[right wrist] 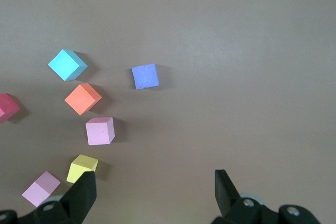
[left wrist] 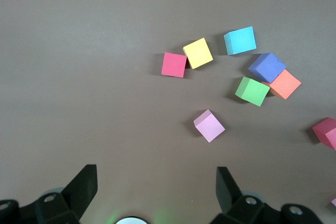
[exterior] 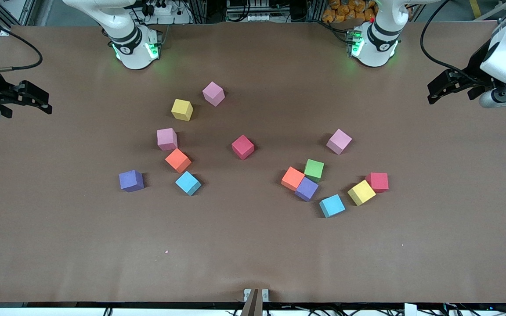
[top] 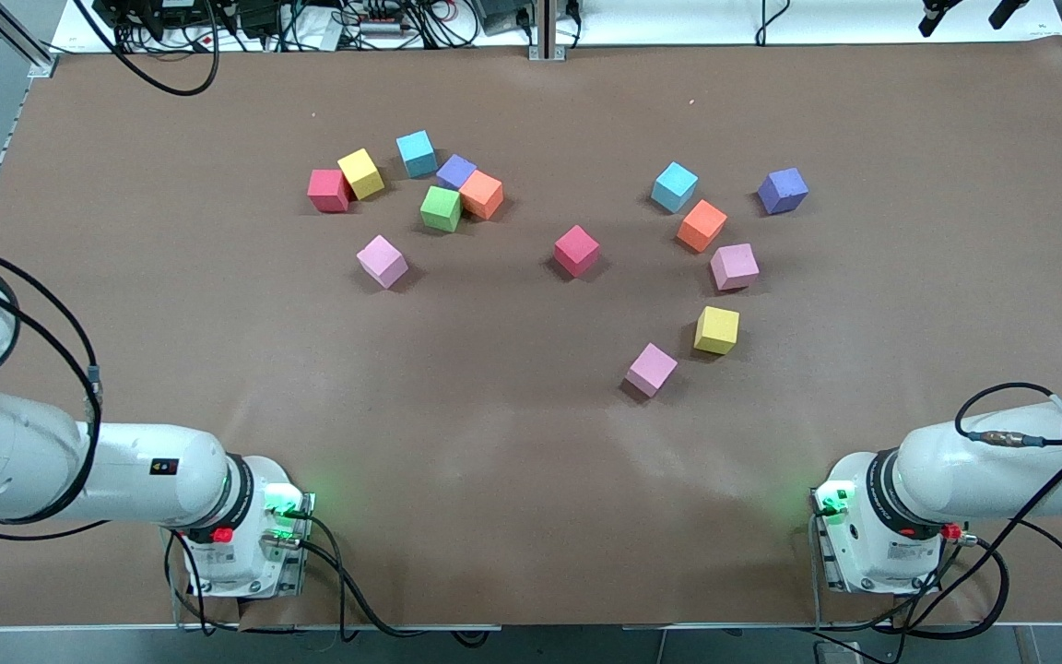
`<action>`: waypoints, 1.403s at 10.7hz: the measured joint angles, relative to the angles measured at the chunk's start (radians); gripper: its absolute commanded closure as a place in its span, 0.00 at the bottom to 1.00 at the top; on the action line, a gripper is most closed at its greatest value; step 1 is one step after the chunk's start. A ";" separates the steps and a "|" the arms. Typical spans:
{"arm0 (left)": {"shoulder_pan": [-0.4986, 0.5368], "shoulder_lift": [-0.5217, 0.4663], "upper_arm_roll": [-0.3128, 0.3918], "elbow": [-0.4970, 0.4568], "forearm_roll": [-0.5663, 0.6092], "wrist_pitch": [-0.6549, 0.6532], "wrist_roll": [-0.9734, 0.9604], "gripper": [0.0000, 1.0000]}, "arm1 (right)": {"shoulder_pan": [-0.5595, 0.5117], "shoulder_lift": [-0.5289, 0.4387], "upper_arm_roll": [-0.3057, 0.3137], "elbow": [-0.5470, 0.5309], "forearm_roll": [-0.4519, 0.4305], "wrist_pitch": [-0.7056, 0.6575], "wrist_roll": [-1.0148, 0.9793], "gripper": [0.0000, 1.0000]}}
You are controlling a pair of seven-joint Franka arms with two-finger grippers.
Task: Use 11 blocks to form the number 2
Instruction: 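Lower both grippers toward the light pink and orange blocks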
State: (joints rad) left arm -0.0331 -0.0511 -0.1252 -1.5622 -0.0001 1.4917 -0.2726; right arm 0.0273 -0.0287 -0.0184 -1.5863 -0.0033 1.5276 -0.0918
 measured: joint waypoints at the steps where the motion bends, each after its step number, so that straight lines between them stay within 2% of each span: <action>1: -0.001 0.000 0.000 0.000 0.000 0.000 0.000 0.00 | 0.000 0.000 0.000 0.005 0.000 0.000 0.000 0.00; 6: -0.037 0.017 -0.008 -0.025 0.000 0.009 0.001 0.00 | 0.000 0.000 0.000 0.013 0.000 0.000 -0.001 0.00; 10: -0.103 0.070 -0.025 -0.236 0.000 0.195 -0.028 0.00 | 0.019 0.052 0.007 -0.008 0.042 0.014 -0.009 0.00; 12: -0.128 0.074 -0.038 -0.342 0.021 0.290 -0.022 0.00 | 0.071 0.124 0.011 -0.039 0.048 0.080 -0.009 0.00; 15: -0.145 0.080 -0.111 -0.493 0.079 0.441 -0.023 0.00 | 0.183 0.244 0.014 -0.051 0.051 0.170 -0.007 0.00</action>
State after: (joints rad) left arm -0.1784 0.0293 -0.2359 -2.0548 0.0786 1.9328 -0.2960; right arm 0.2099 0.2151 -0.0049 -1.6372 0.0473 1.6978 -0.0983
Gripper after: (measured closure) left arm 0.000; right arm 0.000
